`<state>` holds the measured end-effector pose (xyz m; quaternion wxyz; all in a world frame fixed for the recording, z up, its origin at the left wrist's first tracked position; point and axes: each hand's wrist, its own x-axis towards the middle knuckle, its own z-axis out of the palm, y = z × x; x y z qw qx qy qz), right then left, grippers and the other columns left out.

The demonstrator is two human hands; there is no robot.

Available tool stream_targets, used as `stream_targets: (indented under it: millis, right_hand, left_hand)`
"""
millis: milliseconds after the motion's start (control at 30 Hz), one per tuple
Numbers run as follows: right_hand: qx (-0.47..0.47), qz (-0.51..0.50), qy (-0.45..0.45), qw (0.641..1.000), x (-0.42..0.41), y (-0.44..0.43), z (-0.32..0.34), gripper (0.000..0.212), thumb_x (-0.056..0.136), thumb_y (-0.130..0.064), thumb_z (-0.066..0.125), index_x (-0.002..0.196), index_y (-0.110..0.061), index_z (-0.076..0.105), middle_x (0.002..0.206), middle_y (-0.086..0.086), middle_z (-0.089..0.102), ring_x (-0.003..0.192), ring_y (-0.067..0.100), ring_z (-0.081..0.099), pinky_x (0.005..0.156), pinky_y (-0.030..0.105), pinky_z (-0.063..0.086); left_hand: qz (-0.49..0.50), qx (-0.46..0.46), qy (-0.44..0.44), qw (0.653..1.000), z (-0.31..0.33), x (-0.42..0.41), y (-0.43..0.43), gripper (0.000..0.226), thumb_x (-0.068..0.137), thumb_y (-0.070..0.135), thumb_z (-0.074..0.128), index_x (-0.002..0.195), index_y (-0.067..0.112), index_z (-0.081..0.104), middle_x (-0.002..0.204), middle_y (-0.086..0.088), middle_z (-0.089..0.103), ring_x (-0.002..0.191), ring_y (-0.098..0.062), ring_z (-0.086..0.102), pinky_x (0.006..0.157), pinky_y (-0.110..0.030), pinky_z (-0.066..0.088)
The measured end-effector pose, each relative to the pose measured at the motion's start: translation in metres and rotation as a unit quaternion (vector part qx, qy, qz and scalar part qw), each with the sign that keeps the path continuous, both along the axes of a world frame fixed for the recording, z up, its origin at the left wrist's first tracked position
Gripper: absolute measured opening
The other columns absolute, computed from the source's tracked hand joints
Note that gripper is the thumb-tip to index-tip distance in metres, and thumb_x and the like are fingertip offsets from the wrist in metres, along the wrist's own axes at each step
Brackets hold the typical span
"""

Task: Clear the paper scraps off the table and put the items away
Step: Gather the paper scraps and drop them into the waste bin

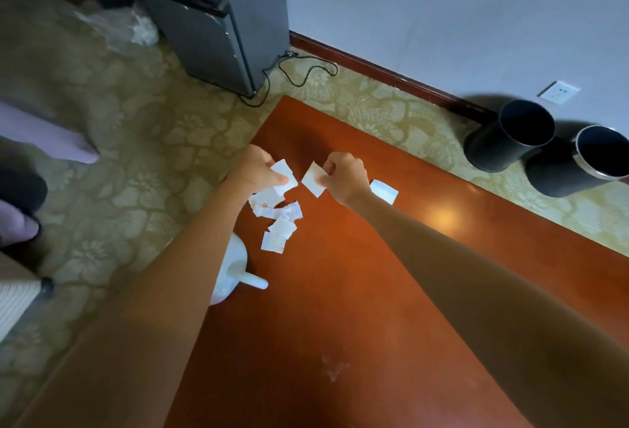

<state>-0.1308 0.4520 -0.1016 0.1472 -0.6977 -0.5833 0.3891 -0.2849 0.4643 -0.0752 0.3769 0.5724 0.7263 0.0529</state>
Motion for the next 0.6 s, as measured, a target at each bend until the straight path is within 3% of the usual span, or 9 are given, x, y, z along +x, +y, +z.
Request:
stream_targets:
  millis: [100, 167, 233, 400, 500, 600]
  right_hand:
    - [-0.008, 0.008, 0.034, 0.999, 0.009, -0.013, 0.004, 0.004, 0.085, -0.004, 0.059, 0.082, -0.004, 0.062, 0.065, -0.007, 0.048, 0.061, 0.01, 0.047, 0.049, 0.017, 0.038]
    - [-0.019, 0.019, 0.041, 0.999, 0.013, -0.023, 0.006, 0.006, 0.085, -0.007, 0.062, 0.079, -0.008, 0.062, 0.064, -0.008, 0.048, 0.059, 0.008, 0.047, 0.05, 0.015, 0.036]
    - [-0.026, 0.024, 0.036, 0.999, 0.014, -0.033, 0.004, 0.005, 0.085, -0.008, 0.063, 0.079, -0.008, 0.063, 0.065, -0.007, 0.051, 0.059, 0.006, 0.048, 0.05, 0.013, 0.035]
    - [-0.028, 0.013, 0.034, 0.999, 0.015, -0.048, 0.004, 0.009, 0.086, -0.008, 0.062, 0.088, -0.002, 0.067, 0.079, 0.001, 0.057, 0.061, 0.005, 0.049, 0.049, 0.012, 0.035]
    - [-0.022, 0.002, 0.024, 0.999, 0.02, -0.05, 0.009, 0.009, 0.086, -0.009, 0.061, 0.088, -0.001, 0.067, 0.082, 0.003, 0.058, 0.067, 0.012, 0.054, 0.05, 0.013, 0.037]
    - [-0.009, -0.023, -0.007, 1.0, 0.035, -0.049, 0.014, 0.011, 0.086, -0.008, 0.061, 0.089, 0.001, 0.066, 0.085, 0.005, 0.057, 0.075, 0.017, 0.053, 0.051, 0.017, 0.037]
  left_hand:
    - [-0.089, -0.092, 0.084, 0.988, 0.011, -0.004, -0.012, 0.042, 0.078, 0.02, 0.074, 0.107, -0.008, 0.062, 0.104, -0.024, 0.064, 0.107, -0.036, 0.061, 0.09, -0.041, 0.05]
    - [-0.125, -0.098, 0.153, 0.975, 0.012, -0.002, -0.024, 0.059, 0.077, 0.024, 0.074, 0.12, -0.008, 0.053, 0.129, -0.023, 0.05, 0.123, -0.037, 0.047, 0.1, -0.043, 0.043]
    - [-0.13, -0.089, 0.179, 0.971, 0.011, 0.005, -0.036, 0.068, 0.076, 0.022, 0.076, 0.129, -0.004, 0.044, 0.139, -0.017, 0.033, 0.13, -0.034, 0.034, 0.105, -0.044, 0.039]
    - [-0.123, -0.052, 0.167, 0.977, 0.005, 0.018, -0.055, 0.048, 0.079, 0.007, 0.072, 0.12, 0.003, 0.047, 0.134, -0.014, 0.034, 0.126, -0.033, 0.037, 0.107, -0.044, 0.036]
    - [-0.18, -0.037, 0.16, 0.97, -0.002, 0.017, -0.056, 0.03, 0.079, 0.008, 0.071, 0.105, 0.0, 0.059, 0.121, -0.014, 0.049, 0.113, -0.03, 0.049, 0.096, -0.038, 0.045]
    - [-0.2, -0.029, 0.132, 0.97, -0.007, 0.02, -0.059, 0.029, 0.077, 0.007, 0.072, 0.104, 0.0, 0.062, 0.114, -0.014, 0.059, 0.105, -0.028, 0.057, 0.082, -0.029, 0.049]
